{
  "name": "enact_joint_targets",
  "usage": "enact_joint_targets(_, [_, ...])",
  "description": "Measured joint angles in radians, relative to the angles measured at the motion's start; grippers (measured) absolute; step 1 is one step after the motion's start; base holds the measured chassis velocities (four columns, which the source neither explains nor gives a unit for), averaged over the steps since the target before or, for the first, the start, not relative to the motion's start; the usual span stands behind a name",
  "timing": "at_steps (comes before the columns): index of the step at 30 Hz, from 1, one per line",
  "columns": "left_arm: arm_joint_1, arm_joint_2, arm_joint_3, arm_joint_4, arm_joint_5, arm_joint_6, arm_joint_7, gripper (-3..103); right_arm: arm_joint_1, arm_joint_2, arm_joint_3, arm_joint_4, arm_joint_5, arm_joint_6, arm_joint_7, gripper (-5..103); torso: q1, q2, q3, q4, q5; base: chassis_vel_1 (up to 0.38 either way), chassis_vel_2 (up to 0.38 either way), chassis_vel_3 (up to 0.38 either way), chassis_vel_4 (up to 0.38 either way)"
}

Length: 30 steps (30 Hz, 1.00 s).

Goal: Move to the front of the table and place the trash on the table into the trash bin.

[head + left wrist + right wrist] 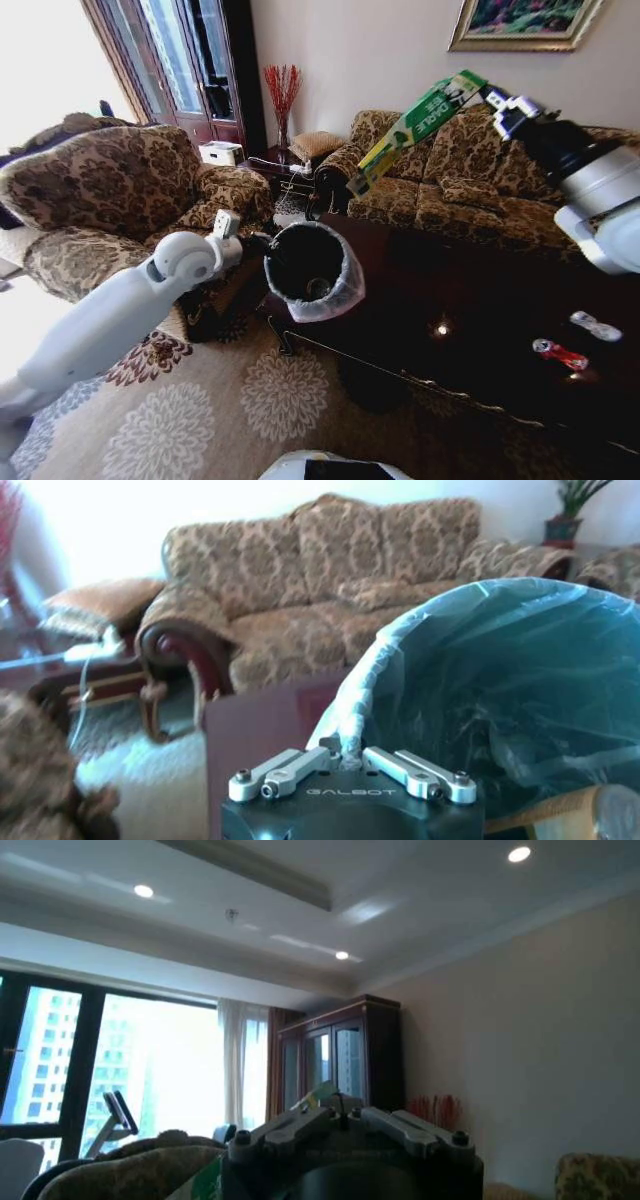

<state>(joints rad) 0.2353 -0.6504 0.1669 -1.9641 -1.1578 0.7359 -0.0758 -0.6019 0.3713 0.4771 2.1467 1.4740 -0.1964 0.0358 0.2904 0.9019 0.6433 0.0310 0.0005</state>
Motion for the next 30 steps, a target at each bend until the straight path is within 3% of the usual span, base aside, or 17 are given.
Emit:
enact_joint_targets(2, [-0.104, -0.057, 0.109, 0.049, -0.004, 0.000, -0.003, 0, -0.027, -0.013, -0.001, 0.017, -0.031, 0.000, -0.009, 0, 0.000, 0.000, 0.000, -0.0006, -0.0001, 0.000, 0.000, 0.000, 0.000])
enact_joint_targets(8, [-0.188, -0.111, 0.235, 0.103, -0.006, 0.000, -0.007, 0, -0.037, -0.029, -0.003, 0.026, -0.087, 0.000, -0.038, 0, 0.000, 0.000, 0.000, -0.0003, 0.0000, 0.000, 0.000, 0.000, 0.000])
enact_joint_targets(11, [-0.226, -0.123, 0.300, 0.141, -0.023, 0.000, -0.008, 0, -0.056, -0.060, -0.002, 0.024, -0.155, 0.008, -0.094, 0, 0.000, 0.000, 0.000, -0.0002, -0.0007, 0.000, 0.000, 0.000, 0.000])
enact_joint_targets(19, [-0.291, -0.126, 0.354, 0.155, -0.044, 0.000, 0.002, 0, -0.074, -0.077, -0.037, -0.010, -0.297, 0.042, -0.208, 0, 0.000, 0.000, 0.000, -0.0001, -0.0003, 0.000, 0.000, 0.000, 0.000])
enact_joint_targets(30, [-0.326, -0.176, 0.396, 0.155, -0.061, 0.000, -0.008, 0, -0.091, -0.082, -0.076, 0.016, -0.398, 0.050, -0.314, -3, 0.000, 0.000, 0.000, -0.0003, -0.0004, 0.000, 0.000, 0.000, 0.000])
